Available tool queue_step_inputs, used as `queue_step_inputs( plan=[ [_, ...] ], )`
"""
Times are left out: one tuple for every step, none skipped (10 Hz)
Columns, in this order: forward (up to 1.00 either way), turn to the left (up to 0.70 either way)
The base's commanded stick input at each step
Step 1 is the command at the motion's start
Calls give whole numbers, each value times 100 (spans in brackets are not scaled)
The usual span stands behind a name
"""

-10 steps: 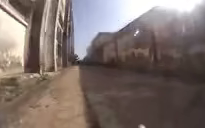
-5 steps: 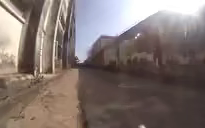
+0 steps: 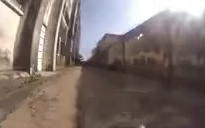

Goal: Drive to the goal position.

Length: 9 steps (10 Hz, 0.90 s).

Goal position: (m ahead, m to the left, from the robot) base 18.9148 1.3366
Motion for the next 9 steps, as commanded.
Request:
queue_step_inputs(
  plan=[
    [85, 0],
    [85, 0],
    [85, 0],
    [85, 0],
    [88, 0],
    [95, 0],
    [100, 0],
    [100, 0],
    [100, 0]
  ],
)
